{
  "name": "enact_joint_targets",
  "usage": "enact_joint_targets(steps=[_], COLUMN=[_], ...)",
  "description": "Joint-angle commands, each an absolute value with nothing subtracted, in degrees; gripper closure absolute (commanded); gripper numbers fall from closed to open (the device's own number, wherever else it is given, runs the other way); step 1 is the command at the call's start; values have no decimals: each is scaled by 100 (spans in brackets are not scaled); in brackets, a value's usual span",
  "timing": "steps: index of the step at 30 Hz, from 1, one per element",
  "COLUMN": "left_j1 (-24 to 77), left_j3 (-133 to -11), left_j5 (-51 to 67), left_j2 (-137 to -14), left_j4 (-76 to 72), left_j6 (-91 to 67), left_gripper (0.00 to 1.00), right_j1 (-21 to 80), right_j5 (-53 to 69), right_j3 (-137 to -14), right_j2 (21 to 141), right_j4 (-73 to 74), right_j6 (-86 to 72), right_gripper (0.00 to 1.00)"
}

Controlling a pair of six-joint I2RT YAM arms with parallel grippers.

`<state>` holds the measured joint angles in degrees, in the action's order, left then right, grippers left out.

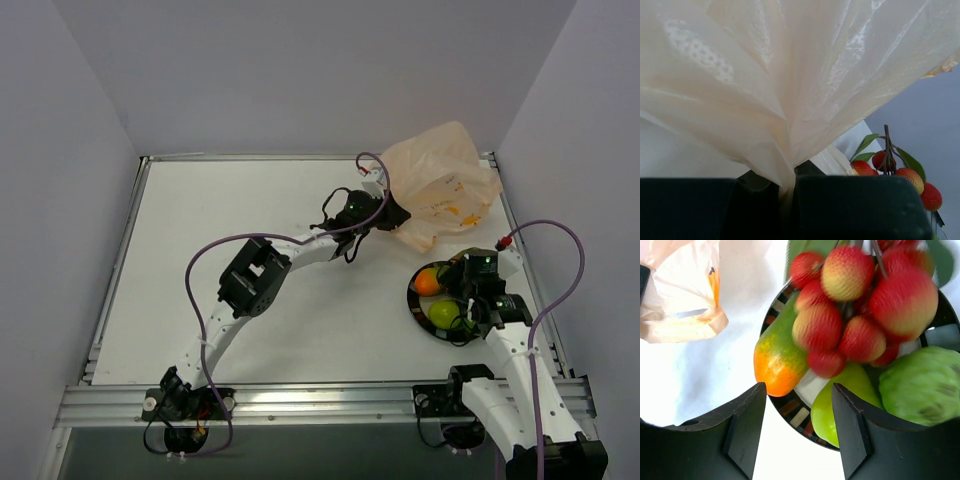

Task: Take the fake fruits out of the plastic bag

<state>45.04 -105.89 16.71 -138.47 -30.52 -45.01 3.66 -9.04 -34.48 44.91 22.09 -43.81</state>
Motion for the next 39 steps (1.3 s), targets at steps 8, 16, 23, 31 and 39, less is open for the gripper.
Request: enact_joint_targets(steps=[8, 16, 23, 31, 39], left_j1=[4518, 4465, 4456, 4421, 4359], left_j3=[-10582, -10687, -10880, -11197, -10382], left_j5=[1688, 1670, 1845, 1890, 1619], left_j2=[-13474, -13430, -13579, -13369, -11893], left_j4=[-3340, -3235, -3033, -2585, -2075], left_j6=[-4421, -4333, -4245, -3965, -3411], left_gripper=[98, 98, 89, 6, 6], right_j1=[316, 316, 325, 325, 325], right_j5=[-1116, -2268, -1942, -1434, -1020], right_j3=[-3506, -3999, -4341, -5000, -5642], right_j2=[4025, 4710, 4466, 4245, 4166], right_j4=[2338, 1943, 1573, 1582, 1556], right_j6=[-4500, -4140, -3929, -3349, -2980], right_gripper=[47, 23, 30, 31, 26])
